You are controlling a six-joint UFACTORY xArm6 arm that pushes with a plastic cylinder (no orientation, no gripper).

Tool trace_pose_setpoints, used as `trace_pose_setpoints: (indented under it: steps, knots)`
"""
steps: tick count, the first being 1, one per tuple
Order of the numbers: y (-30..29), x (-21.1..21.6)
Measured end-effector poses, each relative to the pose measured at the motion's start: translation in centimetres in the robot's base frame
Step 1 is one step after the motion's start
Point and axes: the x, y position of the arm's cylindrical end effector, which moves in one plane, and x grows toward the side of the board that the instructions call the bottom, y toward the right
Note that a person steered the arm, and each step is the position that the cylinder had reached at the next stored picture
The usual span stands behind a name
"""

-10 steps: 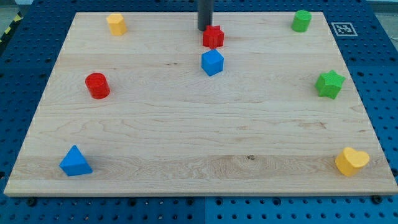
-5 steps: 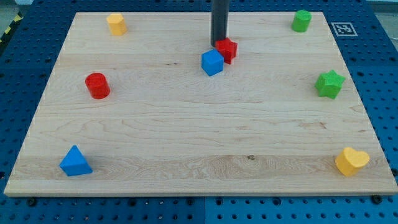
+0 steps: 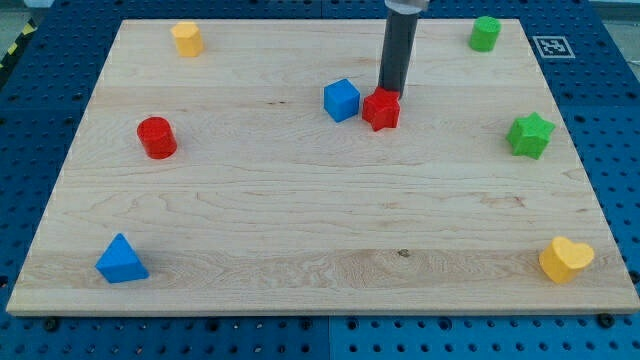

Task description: Place the red star below the blue cube

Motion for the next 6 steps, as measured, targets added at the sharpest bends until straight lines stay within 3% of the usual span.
trace_pose_setpoints:
  steps: [3,6]
  knots:
    - [0.6,1.4]
    - [1.8,6.2]
